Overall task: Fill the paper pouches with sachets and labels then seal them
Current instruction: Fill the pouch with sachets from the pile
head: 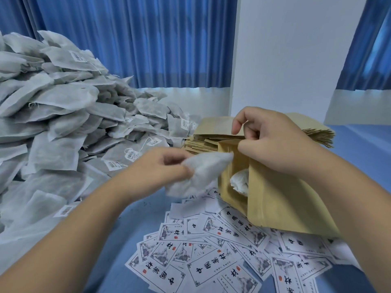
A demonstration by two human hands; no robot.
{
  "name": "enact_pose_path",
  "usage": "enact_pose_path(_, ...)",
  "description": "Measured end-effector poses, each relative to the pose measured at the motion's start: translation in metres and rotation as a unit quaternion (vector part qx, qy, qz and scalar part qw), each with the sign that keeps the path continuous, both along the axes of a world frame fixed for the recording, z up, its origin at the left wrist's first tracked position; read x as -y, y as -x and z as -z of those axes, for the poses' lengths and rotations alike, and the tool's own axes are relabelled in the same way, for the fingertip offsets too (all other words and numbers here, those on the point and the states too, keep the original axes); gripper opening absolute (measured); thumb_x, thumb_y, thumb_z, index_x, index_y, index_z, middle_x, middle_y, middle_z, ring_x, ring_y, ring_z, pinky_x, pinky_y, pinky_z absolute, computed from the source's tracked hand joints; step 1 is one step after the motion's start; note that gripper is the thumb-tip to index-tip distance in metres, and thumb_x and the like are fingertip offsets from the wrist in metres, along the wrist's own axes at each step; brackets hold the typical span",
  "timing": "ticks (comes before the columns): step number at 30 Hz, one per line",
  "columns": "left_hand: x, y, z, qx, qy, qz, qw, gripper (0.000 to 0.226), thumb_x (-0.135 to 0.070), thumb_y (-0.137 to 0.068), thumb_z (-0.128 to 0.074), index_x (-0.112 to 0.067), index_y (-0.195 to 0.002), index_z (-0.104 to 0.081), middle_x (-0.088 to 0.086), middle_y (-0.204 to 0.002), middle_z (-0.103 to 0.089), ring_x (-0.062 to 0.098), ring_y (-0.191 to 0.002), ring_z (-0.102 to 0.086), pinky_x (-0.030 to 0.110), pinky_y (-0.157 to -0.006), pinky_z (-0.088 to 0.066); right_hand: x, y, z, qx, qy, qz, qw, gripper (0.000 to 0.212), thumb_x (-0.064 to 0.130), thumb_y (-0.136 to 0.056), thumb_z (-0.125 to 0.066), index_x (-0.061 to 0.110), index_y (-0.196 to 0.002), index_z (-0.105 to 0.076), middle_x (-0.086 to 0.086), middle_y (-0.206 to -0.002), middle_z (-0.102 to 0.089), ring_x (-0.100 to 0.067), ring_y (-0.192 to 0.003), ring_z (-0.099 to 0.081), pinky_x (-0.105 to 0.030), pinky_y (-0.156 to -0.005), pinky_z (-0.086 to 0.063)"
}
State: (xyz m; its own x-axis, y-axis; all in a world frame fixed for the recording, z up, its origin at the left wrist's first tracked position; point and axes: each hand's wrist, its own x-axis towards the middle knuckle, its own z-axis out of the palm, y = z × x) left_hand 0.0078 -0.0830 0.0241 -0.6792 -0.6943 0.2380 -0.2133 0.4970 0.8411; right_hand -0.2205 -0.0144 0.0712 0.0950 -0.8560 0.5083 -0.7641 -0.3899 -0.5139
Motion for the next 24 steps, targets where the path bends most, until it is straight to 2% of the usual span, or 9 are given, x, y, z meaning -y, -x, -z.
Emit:
enact_pose_path(3,-0.007,0.007,0.004,0.011,-0.065,0.039,0.997,0.035,-0.038,-0.067,-0.064,-0.013,-0.09,-0.074,0.019,-0.078,-0.057,0.021,-0.075,-0.052,0.032,-0.071,-0.042,0.0,0.0,-0.001,0.004,0.0,0.0,1.0,0.026,0.0,-0.072,-0.054,0.024,-0.081,-0.056,0.011,-0.048,-0.044,-0.006,-0.047,-0.039,-0.015,-0.046,-0.03)
enact_pose_path(6,-0.014,0.022,0.005,-0.019,-0.063,-0.006,0.998,0.027,-0.033,-0.072,-0.063,-0.019,-0.092,-0.075,-0.001,-0.066,-0.052,0.009,-0.059,-0.046,0.018,-0.058,-0.042,0.0,0.0,-0.001,0.012,-0.006,-0.005,1.0,0.027,-0.002,-0.071,-0.054,0.023,-0.081,-0.056,0.009,-0.047,-0.043,-0.005,-0.045,-0.038,-0.013,-0.045,-0.031)
enact_pose_path(8,-0.02,0.031,0.007,-0.005,-0.027,-0.027,0.999,0.021,-0.032,-0.08,-0.06,-0.026,-0.094,-0.075,-0.011,-0.062,-0.052,0.002,-0.052,-0.046,0.019,-0.052,-0.046,0.0,0.001,-0.001,0.02,-0.01,-0.01,1.0,0.027,-0.002,-0.071,-0.054,0.023,-0.081,-0.057,0.008,-0.047,-0.043,-0.005,-0.044,-0.038,-0.013,-0.044,-0.03)
enact_pose_path(12,-0.031,0.039,0.009,0.053,0.091,-0.038,0.994,0.018,-0.028,-0.094,-0.054,-0.028,-0.097,-0.072,-0.008,-0.075,-0.06,0.0,-0.052,-0.049,0.027,-0.045,-0.05,0.001,0.001,0.0,0.01,-0.021,-0.022,0.999,0.025,-0.003,-0.072,-0.055,0.022,-0.079,-0.058,0.009,-0.047,-0.043,-0.006,-0.044,-0.037,-0.017,-0.045,-0.03)
enact_pose_path(14,-0.035,0.047,0.006,-0.002,0.108,-0.065,0.992,0.017,-0.024,-0.093,-0.059,-0.031,-0.1,-0.073,-0.011,-0.069,-0.062,0.002,-0.052,-0.051,0.026,-0.046,-0.048,0.002,-0.001,0.0,0.009,-0.021,-0.026,0.999,0.025,-0.003,-0.071,-0.055,0.021,-0.077,-0.058,0.009,-0.046,-0.043,-0.005,-0.043,-0.037,-0.016,-0.045,-0.029)
enact_pose_path(17,-0.039,0.059,0.001,-0.105,-0.005,-0.074,0.992,0.021,-0.019,-0.087,-0.069,-0.022,-0.108,-0.071,-0.009,-0.085,-0.072,0.009,-0.075,-0.068,0.023,-0.066,-0.055,0.001,-0.002,0.0,0.013,-0.016,-0.025,0.999,0.025,-0.003,-0.071,-0.056,0.02,-0.077,-0.058,0.008,-0.047,-0.043,-0.005,-0.043,-0.035,-0.015,-0.044,-0.029)
enact_pose_path(20,-0.042,0.059,0.001,-0.122,-0.131,0.026,0.984,0.031,-0.005,-0.086,-0.067,-0.021,-0.113,-0.066,-0.005,-0.104,-0.073,0.008,-0.099,-0.068,0.022,-0.088,-0.053,-0.001,0.0,-0.003,0.027,-0.015,-0.019,0.999,0.026,-0.003,-0.071,-0.056,0.022,-0.076,-0.058,0.007,-0.047,-0.043,-0.005,-0.043,-0.035,-0.015,-0.043,-0.03)
enact_pose_path(22,-0.042,0.056,0.005,-0.104,-0.125,0.046,0.986,0.039,0.004,-0.083,-0.067,-0.017,-0.116,-0.065,-0.004,-0.109,-0.072,0.007,-0.102,-0.066,0.023,-0.091,-0.052,-0.002,0.001,-0.004,0.028,-0.011,-0.016,0.999,0.025,-0.003,-0.071,-0.057,0.021,-0.076,-0.058,0.007,-0.046,-0.043,-0.005,-0.042,-0.035,-0.015,-0.043,-0.031)
enact_pose_path(24,-0.04,0.056,0.009,-0.08,-0.047,0.004,0.996,0.035,-0.001,-0.08,-0.073,-0.018,-0.111,-0.069,-0.003,-0.107,-0.072,0.009,-0.101,-0.067,0.025,-0.092,-0.052,-0.003,0.0,-0.006,0.031,-0.002,-0.017,0.999,0.025,-0.004,-0.071,-0.056,0.02,-0.077,-0.058,0.007,-0.046,-0.042,-0.005,-0.042,-0.035,-0.015,-0.043,-0.031)
